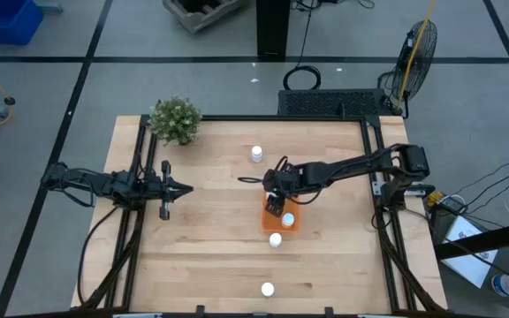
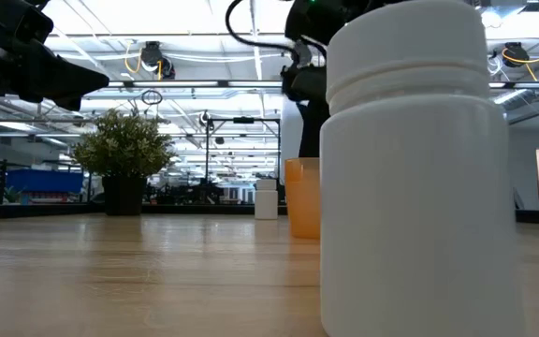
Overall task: Pick and place pill bottles into a basket
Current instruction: Put the white medicine bottle into the orange bin, then put the bottom white medicine bottle into the orange bin
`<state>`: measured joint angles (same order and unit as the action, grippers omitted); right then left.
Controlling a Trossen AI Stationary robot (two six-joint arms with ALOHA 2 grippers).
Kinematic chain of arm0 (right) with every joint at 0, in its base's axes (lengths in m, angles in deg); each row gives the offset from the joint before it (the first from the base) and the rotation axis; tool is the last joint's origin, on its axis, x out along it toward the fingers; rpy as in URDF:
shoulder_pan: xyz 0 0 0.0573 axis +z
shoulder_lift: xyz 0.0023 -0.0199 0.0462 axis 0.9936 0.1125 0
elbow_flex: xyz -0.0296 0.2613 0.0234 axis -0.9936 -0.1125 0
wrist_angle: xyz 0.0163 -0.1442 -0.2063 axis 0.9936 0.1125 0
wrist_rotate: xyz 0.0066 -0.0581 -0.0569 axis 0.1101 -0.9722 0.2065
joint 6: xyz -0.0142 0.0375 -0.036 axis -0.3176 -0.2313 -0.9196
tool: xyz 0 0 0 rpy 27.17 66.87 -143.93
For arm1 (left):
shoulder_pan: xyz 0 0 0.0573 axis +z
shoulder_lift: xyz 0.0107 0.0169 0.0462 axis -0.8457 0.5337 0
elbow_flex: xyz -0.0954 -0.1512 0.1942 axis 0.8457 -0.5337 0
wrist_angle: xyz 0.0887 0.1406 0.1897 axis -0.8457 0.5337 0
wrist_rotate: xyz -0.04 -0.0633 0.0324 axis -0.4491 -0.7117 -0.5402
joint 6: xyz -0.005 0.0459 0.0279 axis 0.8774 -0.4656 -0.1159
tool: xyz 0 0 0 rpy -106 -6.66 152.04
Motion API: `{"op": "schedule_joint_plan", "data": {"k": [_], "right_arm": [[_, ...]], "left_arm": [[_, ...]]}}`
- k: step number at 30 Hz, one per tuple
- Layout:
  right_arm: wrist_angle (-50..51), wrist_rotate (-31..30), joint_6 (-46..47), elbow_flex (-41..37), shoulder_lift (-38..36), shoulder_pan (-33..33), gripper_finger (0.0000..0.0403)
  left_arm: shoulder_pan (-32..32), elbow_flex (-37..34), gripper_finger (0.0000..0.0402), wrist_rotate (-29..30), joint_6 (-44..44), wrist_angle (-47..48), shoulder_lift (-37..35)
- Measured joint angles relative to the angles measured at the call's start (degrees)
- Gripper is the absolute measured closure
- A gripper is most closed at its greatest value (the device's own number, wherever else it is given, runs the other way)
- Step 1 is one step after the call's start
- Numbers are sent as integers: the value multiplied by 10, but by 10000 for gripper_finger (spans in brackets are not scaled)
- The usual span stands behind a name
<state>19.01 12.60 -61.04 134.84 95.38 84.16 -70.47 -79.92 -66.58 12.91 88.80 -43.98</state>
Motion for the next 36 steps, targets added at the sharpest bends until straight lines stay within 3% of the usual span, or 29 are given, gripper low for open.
{"op": "schedule_joint_plan", "data": {"k": [6, 9, 12, 17, 23, 28, 36], "right_arm": [[4, 2, 0, 0, -56, 2, 155], [22, 1, -5, 0, -89, 11, 179], [27, -14, -11, -13, -119, 31, 238], [-35, -60, -16, -108, -183, 80, 383], [-267, -169, -37, -314, -288, 162, 398], [-417, -181, -76, -455, -383, 211, 401], [-470, -179, -160, -603, -609, 243, 402]], "left_arm": [[0, 0, 371, 0, 0, 0, 0], [0, 0, 371, 0, 0, 0, 0], [0, 0, 371, 0, 0, 0, 0], [0, 0, 371, 0, 0, 1, 0], [0, 0, 371, 0, 0, 0, 0], [0, 0, 371, 0, 0, 0, 0], [0, 0, 371, 0, 0, 0, 0]]}}
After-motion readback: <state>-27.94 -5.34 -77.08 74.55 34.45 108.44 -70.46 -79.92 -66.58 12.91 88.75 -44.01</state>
